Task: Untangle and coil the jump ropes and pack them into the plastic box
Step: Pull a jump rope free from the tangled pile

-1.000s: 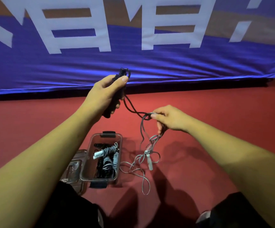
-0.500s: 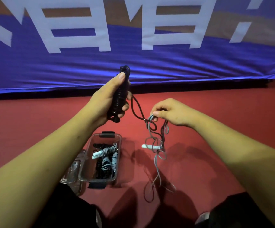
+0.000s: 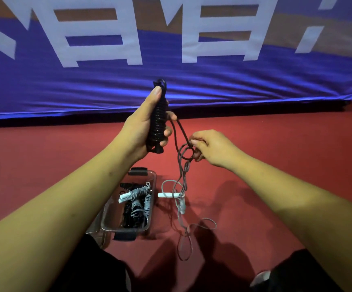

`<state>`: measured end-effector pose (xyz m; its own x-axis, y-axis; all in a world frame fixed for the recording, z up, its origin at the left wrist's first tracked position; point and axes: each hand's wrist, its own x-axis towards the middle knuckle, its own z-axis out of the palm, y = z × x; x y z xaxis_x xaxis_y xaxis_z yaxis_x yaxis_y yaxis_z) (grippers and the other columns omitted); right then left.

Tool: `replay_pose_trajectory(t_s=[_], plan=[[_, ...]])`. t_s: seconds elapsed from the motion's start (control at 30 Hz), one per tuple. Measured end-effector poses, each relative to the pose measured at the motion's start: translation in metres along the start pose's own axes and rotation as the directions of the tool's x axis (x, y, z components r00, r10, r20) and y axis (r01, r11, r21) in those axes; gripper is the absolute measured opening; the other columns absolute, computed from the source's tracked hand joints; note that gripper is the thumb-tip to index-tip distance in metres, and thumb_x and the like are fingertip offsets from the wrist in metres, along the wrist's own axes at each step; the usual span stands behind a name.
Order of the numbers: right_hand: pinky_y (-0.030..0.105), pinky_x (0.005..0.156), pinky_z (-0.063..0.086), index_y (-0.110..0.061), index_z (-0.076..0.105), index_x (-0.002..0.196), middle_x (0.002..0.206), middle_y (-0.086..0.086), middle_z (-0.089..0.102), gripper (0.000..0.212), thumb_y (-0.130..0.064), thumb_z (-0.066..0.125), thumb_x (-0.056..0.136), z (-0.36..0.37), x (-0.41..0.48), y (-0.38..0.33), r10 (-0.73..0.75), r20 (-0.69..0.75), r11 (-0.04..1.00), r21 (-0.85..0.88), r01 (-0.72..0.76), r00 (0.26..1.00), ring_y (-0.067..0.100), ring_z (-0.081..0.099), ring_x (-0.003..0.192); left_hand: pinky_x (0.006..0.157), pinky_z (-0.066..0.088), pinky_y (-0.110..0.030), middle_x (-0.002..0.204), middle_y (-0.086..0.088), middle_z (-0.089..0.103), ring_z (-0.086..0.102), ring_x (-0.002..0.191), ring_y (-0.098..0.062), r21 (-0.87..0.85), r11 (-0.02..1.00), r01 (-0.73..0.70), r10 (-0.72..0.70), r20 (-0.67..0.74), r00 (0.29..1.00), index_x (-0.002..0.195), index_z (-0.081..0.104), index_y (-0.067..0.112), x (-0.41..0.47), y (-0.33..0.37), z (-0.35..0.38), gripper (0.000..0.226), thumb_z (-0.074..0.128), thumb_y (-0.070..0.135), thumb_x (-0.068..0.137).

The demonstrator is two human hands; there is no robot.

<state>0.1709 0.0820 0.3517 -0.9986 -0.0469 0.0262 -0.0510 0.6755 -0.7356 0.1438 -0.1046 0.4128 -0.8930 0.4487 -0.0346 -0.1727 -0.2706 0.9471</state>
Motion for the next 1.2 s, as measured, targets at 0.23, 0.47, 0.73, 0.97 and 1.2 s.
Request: replay_pose_trajectory(t_s=[0.23, 0.47, 0.73, 0.97, 1.2], plan=[[0.041, 0.088, 0.053, -0.021, 0.061, 0.101, 0.098, 0.001, 0.069, 0.031, -0.008, 0.074, 0.076, 0.011, 0.006, 0.001, 0.048, -0.135, 0.981, 0.191, -0.022, 0.990, 0.019, 0.065, 0.086, 0.041, 0.036, -0.022, 0.080, -0.003, 0.060, 0.045, 0.048, -0.016, -0.087, 0.995, 0.050, -0.045, 0.056, 0.997, 0.093, 0.052, 0.024, -0.001, -0.001, 0.001, 0.038, 0.047, 0.062, 0.091], [0.027, 0.060, 0.044, -0.016, 0.048, 0.080, 0.075, 0.003, 0.060, 0.037, 0.003, 0.078, 0.072, 0.027, 0.011, -0.008, 0.218, -0.291, 0.806, 0.592, -0.004, 0.932, 0.011, 0.054, 0.061, 0.039, 0.035, -0.020, 0.078, -0.003, 0.061, 0.045, 0.045, -0.016, -0.093, 0.990, 0.102, -0.082, 0.198, 0.977, 0.091, 0.053, 0.025, -0.004, -0.006, 0.009, 0.037, 0.048, 0.061, 0.084], [0.020, 0.053, 0.048, -0.009, 0.050, 0.111, 0.077, 0.008, 0.059, 0.042, 0.017, 0.063, 0.080, 0.018, 0.013, -0.008, 0.201, -0.141, 0.695, 0.717, -0.039, 0.969, 0.014, 0.057, 0.062, 0.043, 0.037, -0.024, 0.082, -0.003, 0.066, 0.047, 0.049, -0.017, -0.016, 0.998, 0.059, -0.060, -0.120, 0.991, 0.098, 0.057, 0.017, 0.010, -0.005, -0.006, 0.048, 0.055, 0.064, 0.086], [0.021, 0.044, 0.023, -0.004, 0.056, 0.105, 0.077, 0.013, 0.062, 0.037, 0.021, 0.038, 0.084, -0.018, 0.003, -0.022, 0.030, 0.036, 0.623, 0.781, -0.047, 0.999, 0.010, 0.033, 0.045, 0.045, 0.041, -0.023, 0.095, -0.009, 0.074, 0.052, 0.042, -0.016, 0.036, 0.987, 0.156, -0.119, -0.484, 0.867, 0.123, 0.054, 0.014, 0.043, -0.025, -0.067, 0.061, 0.062, 0.062, 0.086], [0.017, 0.043, 0.026, -0.010, 0.055, 0.102, 0.083, 0.008, 0.068, 0.034, 0.014, 0.036, 0.089, -0.050, 0.009, -0.017, 0.017, -0.085, 0.298, 0.952, 0.076, 0.996, 0.006, 0.036, 0.043, 0.048, 0.039, -0.021, 0.092, -0.012, 0.068, 0.048, 0.049, -0.021, 0.300, 0.851, 0.431, -0.223, -0.536, 0.814, 0.087, 0.054, 0.016, 0.060, -0.072, -0.112, 0.040, 0.060, 0.056, 0.089]])
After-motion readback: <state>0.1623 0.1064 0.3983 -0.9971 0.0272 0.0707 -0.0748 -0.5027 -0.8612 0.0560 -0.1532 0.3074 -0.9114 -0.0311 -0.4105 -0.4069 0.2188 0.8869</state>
